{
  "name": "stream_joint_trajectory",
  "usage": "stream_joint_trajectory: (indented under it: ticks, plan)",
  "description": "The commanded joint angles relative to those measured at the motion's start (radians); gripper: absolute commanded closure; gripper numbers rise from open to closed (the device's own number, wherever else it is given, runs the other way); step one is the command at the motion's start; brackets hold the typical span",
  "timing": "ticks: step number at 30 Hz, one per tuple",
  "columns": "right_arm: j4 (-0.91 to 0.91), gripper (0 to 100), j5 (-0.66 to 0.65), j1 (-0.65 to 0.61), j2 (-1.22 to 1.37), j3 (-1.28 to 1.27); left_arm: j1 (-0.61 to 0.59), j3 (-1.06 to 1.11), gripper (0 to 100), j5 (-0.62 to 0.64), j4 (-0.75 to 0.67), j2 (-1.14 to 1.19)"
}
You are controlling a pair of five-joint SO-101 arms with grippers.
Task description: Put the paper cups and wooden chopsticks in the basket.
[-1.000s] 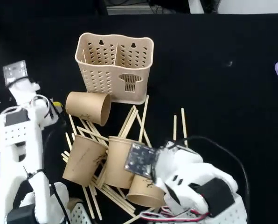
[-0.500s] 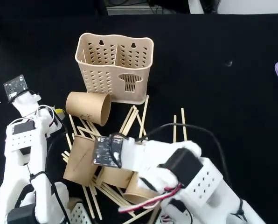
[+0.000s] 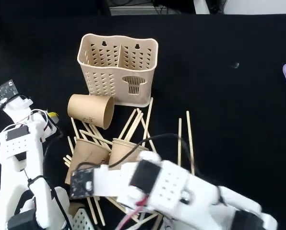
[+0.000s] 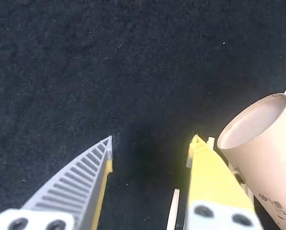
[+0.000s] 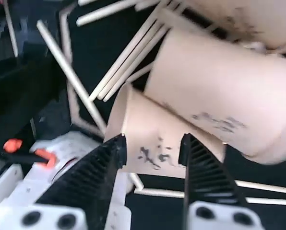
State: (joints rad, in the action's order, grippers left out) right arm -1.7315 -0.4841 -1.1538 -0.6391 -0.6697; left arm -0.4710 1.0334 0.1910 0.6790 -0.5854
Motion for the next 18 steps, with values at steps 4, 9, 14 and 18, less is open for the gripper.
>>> stream_joint_trajectory:
  ticks: [4, 9, 14, 18]
  plan:
    - [-0.032, 81.0, 0.061, -0.026, 0.197, 0.039, -0.012, -0.022, 74, 0.008, -0.015, -0.015]
    - [-0.032, 80.9, 0.092, -0.021, 0.200, 0.041, -0.012, -0.022, 74, 0.009, -0.015, -0.015]
    - [-0.032, 80.8, 0.054, 0.097, 0.206, 0.042, -0.044, -0.022, 74, 0.092, -0.015, -0.023]
    - [-0.031, 81.0, -0.061, 0.252, 0.206, 0.021, -0.099, -0.022, 74, 0.196, -0.014, -0.025]
